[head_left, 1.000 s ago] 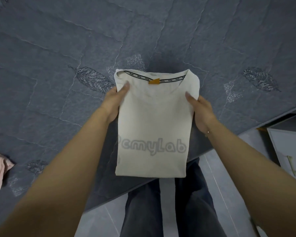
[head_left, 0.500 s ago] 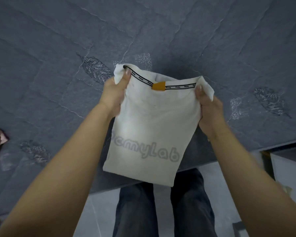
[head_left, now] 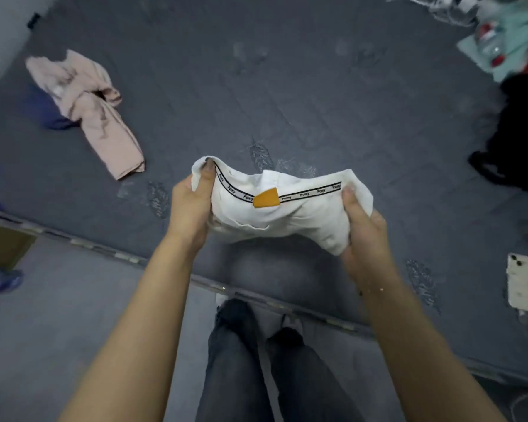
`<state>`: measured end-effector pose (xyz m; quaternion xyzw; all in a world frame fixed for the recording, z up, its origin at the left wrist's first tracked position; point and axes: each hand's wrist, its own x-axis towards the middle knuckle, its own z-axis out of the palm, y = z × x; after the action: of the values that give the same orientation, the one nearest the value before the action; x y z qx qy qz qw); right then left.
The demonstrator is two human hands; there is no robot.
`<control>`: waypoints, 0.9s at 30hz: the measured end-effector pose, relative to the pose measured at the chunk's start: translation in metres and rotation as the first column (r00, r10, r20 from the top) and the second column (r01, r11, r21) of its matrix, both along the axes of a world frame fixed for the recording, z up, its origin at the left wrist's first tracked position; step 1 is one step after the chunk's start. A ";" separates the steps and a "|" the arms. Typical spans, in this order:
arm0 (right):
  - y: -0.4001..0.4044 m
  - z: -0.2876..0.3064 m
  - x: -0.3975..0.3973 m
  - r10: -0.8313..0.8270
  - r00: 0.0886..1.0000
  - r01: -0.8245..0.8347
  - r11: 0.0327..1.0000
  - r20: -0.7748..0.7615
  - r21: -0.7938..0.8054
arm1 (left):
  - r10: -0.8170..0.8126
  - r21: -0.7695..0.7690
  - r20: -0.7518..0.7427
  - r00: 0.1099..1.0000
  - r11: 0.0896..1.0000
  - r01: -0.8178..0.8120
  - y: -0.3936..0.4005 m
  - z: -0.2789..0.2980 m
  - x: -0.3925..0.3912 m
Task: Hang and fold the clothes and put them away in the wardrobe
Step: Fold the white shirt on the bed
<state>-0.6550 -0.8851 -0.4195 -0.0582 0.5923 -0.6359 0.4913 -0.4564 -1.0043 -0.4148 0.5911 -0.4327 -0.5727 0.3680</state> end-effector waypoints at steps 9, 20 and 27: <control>-0.027 0.148 0.086 0.477 0.869 -0.495 0.836 -0.131 -0.235 | 0.421 -0.031 -0.253 0.871 0.896 -0.442 0.099 0.118 0.156; 0.056 0.261 0.345 0.872 0.442 -0.847 0.329 -0.210 -0.418 | 0.783 -0.255 -0.334 0.525 0.462 -0.850 0.338 0.250 0.361; 0.174 0.341 0.491 0.953 0.073 -0.860 -0.088 -0.293 -0.502 | 0.887 -0.431 -0.343 0.308 0.143 -0.891 0.531 0.343 0.433</control>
<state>-0.1638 -0.7115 -0.0780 -0.5340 0.1314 -0.2734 0.7892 -0.0231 -0.4734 -0.0721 0.5938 -0.1432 -0.0939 0.7862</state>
